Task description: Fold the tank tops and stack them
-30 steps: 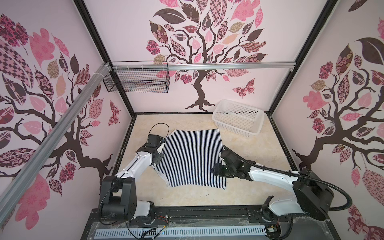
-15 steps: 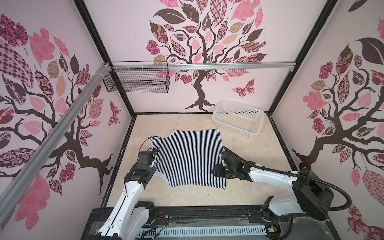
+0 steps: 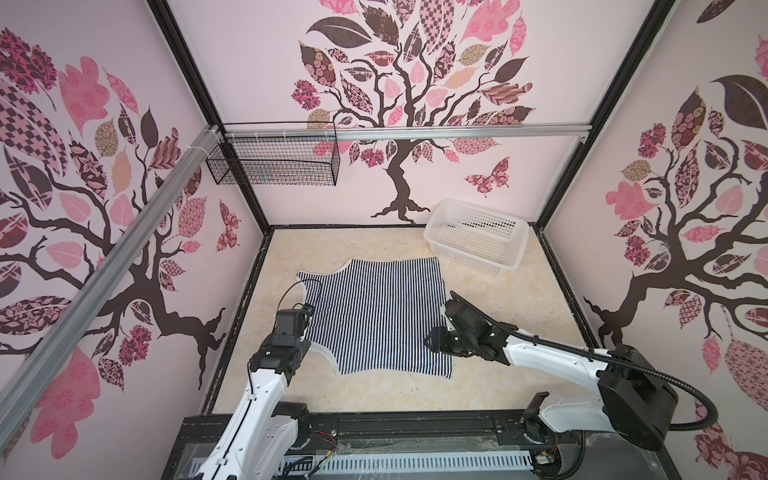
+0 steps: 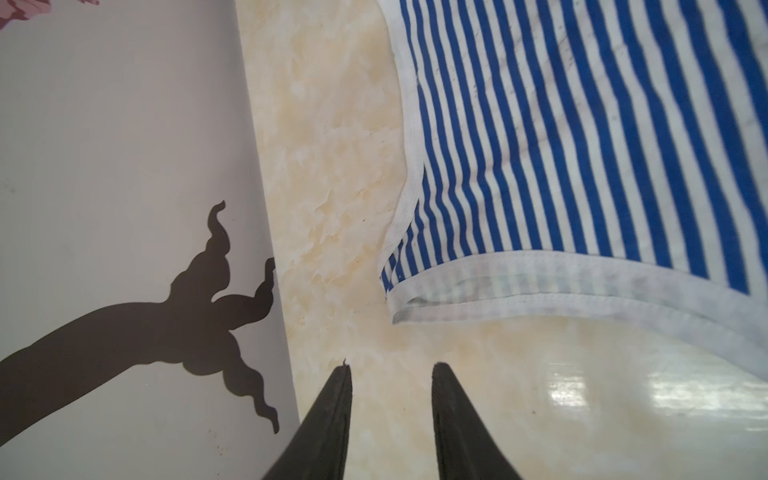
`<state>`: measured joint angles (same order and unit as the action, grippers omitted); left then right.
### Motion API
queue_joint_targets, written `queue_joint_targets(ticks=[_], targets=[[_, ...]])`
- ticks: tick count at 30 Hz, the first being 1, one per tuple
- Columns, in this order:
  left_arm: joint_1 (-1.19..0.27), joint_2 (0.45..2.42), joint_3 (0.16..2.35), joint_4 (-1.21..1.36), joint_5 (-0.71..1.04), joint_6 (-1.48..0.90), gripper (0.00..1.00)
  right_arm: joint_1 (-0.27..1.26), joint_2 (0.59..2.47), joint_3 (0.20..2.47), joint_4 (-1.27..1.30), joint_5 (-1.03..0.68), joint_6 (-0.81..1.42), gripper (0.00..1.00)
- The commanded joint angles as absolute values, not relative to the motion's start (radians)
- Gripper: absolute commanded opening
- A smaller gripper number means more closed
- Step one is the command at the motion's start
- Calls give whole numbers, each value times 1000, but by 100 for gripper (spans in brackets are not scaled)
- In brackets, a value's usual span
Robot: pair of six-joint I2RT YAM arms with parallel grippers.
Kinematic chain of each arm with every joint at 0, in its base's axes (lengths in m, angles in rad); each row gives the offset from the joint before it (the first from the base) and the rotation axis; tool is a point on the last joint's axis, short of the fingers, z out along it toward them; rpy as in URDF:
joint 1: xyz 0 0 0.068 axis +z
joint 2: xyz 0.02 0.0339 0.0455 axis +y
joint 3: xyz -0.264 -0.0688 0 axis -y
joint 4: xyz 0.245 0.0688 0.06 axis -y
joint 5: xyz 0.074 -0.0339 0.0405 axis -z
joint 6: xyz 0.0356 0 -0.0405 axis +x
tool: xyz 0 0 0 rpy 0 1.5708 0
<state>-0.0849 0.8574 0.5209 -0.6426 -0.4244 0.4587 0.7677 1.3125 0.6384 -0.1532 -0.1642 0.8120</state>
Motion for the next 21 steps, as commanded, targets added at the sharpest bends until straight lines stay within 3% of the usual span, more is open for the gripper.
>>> queue_joint_targets(ticks=[1, 12, 21], targets=[[-81, 972, 576, -567, -345, 396, 36, 773, 1280, 621, -181, -178, 808, 59], [-69, 1354, 660, -430, -304, 396, 34, 775, 1272, 576, -179, -204, 815, 60], [-31, 1406, 607, -407, -311, 502, 34, 775, 1258, 528, -201, -199, 824, 61]])
